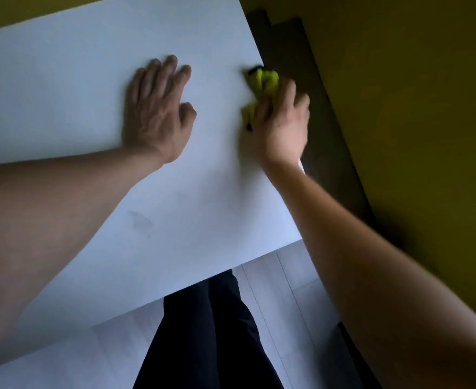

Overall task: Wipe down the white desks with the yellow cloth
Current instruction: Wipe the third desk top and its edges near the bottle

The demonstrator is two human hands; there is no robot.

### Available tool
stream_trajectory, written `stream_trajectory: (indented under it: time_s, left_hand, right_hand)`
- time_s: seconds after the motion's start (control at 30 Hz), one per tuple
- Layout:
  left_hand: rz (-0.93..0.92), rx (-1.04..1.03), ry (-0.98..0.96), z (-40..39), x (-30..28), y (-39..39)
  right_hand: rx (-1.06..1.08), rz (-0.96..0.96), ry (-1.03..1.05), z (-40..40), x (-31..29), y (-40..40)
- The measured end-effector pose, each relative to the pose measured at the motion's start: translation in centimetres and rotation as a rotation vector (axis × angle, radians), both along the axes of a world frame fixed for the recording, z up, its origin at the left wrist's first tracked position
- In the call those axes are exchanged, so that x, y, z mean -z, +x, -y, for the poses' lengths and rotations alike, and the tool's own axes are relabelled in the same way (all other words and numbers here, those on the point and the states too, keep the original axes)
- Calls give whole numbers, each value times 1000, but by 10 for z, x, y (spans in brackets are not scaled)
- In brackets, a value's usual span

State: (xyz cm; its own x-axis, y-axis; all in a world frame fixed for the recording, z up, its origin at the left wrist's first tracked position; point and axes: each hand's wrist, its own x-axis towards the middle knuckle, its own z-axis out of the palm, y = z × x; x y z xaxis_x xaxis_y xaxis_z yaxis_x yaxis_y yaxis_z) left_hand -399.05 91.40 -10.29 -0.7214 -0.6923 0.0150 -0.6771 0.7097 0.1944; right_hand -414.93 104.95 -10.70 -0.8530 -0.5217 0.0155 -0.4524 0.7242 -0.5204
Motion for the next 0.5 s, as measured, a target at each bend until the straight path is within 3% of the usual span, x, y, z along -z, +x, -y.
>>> stream_trajectory:
  time_s: [0.2, 0.33, 0.5]
  left_hand:
    - [20, 6, 14, -1, 1, 0]
    - [-32, 46, -57, -14, -3, 9]
    - [-27, 321, 21, -99, -9, 67]
  right_hand:
    - [80, 58, 24, -157, -8, 53]
    - [69, -6, 22, -124, -6, 41]
    - [48, -13, 44, -17, -4, 8]
